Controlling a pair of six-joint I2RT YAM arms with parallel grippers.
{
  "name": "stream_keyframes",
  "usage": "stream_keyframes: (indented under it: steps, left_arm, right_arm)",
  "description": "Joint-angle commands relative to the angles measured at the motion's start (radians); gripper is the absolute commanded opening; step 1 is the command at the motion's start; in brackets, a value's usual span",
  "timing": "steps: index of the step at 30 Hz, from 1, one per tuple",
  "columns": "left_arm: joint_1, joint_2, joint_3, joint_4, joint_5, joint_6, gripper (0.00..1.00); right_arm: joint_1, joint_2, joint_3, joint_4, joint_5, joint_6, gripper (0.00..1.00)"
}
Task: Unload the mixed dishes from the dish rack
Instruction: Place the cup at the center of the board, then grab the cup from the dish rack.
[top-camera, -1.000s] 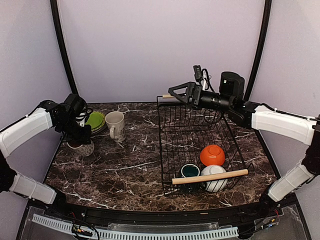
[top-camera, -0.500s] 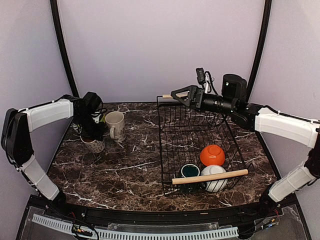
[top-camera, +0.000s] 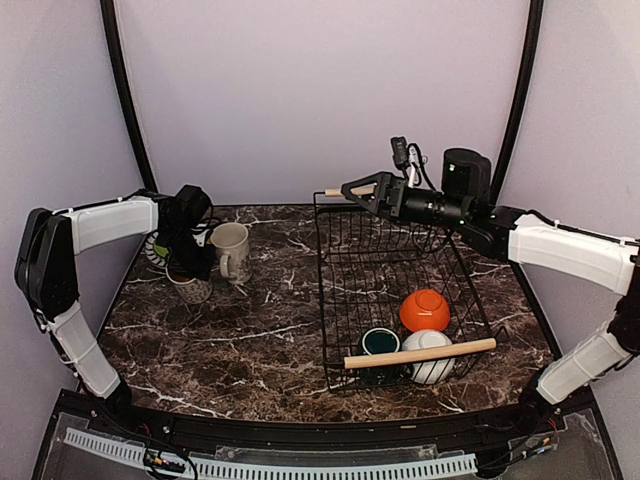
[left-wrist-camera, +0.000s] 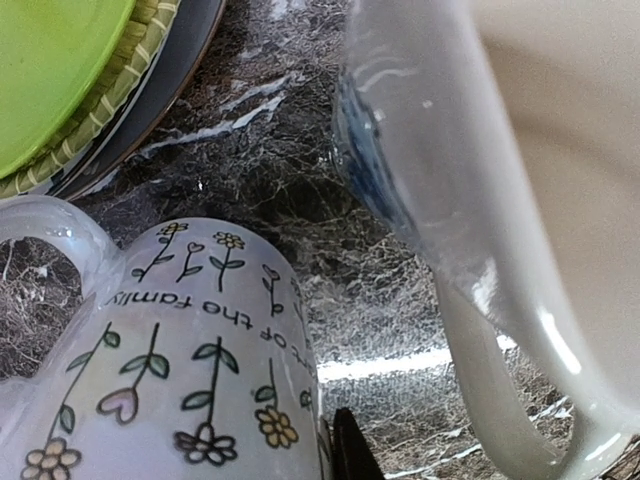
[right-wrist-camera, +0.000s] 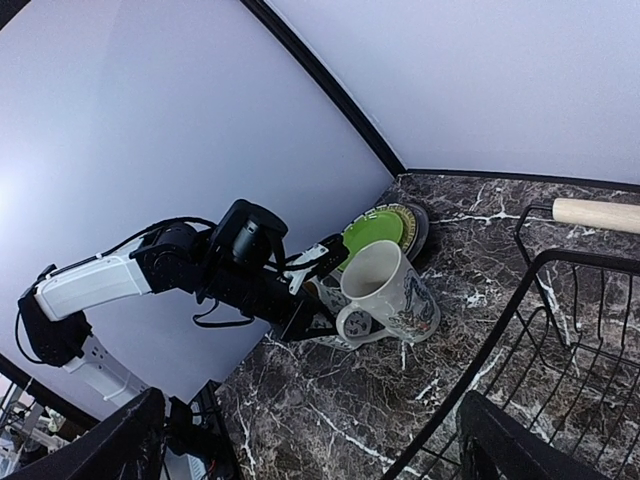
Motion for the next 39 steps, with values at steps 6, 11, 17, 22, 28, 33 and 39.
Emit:
stream_keyframes:
  steps: [6, 11, 17, 22, 28, 33, 39]
  left_arm:
    - [0.003, -0.067, -0.023, 0.045, -0.051, 0.055, 0.24]
    - [0.003, -0.11, -0.047, 0.068, -0.04, 0.064, 0.35]
    - [0.003, -0.189, -0.089, 0.12, -0.006, 0.079, 0.5]
    - [0.003, -0.289, -0.15, 0.191, 0.034, 0.104, 0.62]
    - [0.003, -0.412, -0.207, 0.276, 0.07, 0.137, 0.74]
    - [0.003, -0.528, -0.244, 0.364, 0.11, 0.163, 0.85]
    - [0.003, -0.586, -0.141, 0.385, 0.23, 0.128, 0.96]
  right_arm:
    - [0.006, 0.037, 0.042, 0.004, -0.004, 0.003, 0.99]
    - [0.005, 0.031, 0.041, -0.024, 0.014, -0.008, 0.99]
    - [0.006, 0.015, 0.048, -0.086, 0.05, -0.042, 0.99]
    - [0.006, 0.009, 0.051, -0.144, 0.083, -0.072, 0.99]
    - [0.006, 0.015, 0.084, -0.321, 0.149, -0.149, 0.99]
    - [0.006, 0.035, 0.148, -0.57, 0.246, -0.238, 0.99]
    - [0.006, 0.077, 0.225, -0.834, 0.312, -0.296, 0.99]
